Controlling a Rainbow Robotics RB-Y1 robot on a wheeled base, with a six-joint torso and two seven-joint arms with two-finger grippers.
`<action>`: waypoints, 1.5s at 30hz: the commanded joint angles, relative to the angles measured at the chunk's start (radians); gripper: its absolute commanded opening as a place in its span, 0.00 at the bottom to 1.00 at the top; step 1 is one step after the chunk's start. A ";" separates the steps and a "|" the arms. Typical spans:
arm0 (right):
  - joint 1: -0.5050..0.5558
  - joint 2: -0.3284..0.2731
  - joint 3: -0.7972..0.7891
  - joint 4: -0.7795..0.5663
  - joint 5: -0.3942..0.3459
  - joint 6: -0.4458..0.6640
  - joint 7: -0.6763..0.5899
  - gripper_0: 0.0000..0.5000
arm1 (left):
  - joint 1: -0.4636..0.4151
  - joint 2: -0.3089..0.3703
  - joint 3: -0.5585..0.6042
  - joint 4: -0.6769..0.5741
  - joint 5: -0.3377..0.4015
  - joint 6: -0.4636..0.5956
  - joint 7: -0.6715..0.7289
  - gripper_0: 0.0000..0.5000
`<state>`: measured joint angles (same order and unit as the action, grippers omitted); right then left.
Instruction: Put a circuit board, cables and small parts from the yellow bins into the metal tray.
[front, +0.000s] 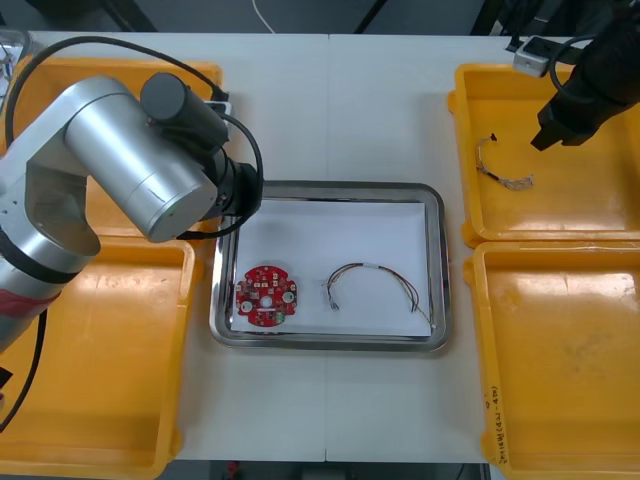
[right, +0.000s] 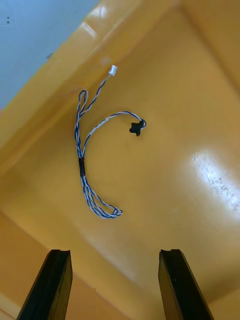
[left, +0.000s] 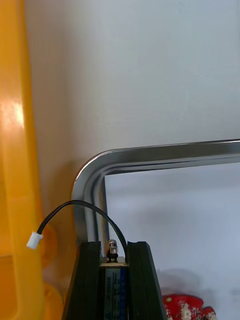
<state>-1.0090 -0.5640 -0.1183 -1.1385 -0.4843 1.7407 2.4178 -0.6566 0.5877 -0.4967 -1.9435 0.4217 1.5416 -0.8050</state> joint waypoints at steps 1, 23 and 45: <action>-0.003 0.012 0.009 -0.009 0.009 -0.038 0.060 1.00 | -0.032 -0.029 -0.037 0.054 -0.021 -0.077 0.024 0.00; 0.089 0.041 0.100 -0.009 0.009 -0.184 0.038 1.00 | -0.032 -0.040 -0.103 0.120 -0.052 -0.155 0.112 1.00; 0.162 0.067 0.112 -0.009 -0.016 -0.279 -0.011 1.00 | -0.049 -0.025 0.000 0.028 -0.023 -0.043 0.125 1.00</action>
<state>-0.8577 -0.5118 -0.0235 -1.1328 -0.4880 1.4713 2.4468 -0.6617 0.5668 -0.5606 -1.8488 0.3747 1.4656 -0.7296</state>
